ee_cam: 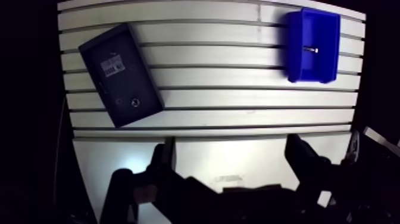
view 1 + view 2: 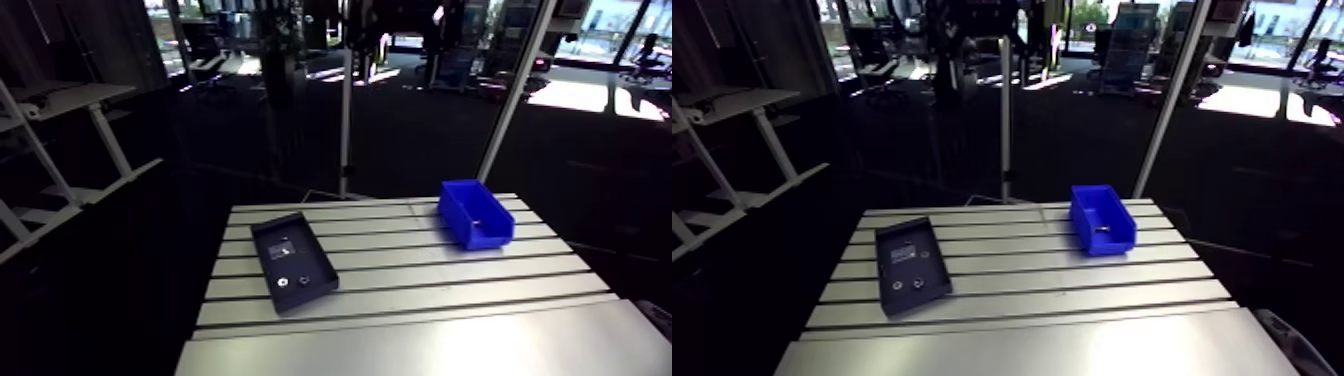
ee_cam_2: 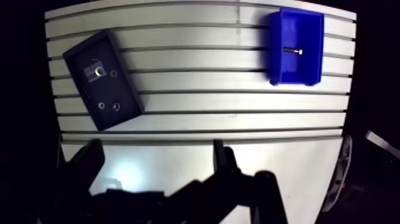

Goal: Pick up the M10 bolt from the tray and put it into the blue bin.

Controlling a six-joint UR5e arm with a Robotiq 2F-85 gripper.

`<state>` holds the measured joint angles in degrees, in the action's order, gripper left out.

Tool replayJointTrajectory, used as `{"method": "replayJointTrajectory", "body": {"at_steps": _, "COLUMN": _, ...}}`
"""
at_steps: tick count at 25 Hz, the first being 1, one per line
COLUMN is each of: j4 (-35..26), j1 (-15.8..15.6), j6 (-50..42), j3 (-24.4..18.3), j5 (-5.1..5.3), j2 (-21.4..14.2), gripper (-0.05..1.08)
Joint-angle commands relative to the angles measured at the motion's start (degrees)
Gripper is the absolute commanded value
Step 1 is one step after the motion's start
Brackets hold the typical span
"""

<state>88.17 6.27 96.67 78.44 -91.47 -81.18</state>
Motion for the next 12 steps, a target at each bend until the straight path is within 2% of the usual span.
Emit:
{"method": "replayJointTrajectory", "body": {"at_steps": 1, "j4": -0.06, "j1": -0.03, "j6": -0.48, "j3": -0.88, "j5": 0.46, "j2": -0.25, "gripper": 0.00}}
{"method": "replayJointTrajectory", "body": {"at_steps": 12, "j4": -0.06, "j1": 0.06, "j6": -0.57, "j3": -0.09, "j5": 0.37, "j2": -0.77, "gripper": 0.00}}
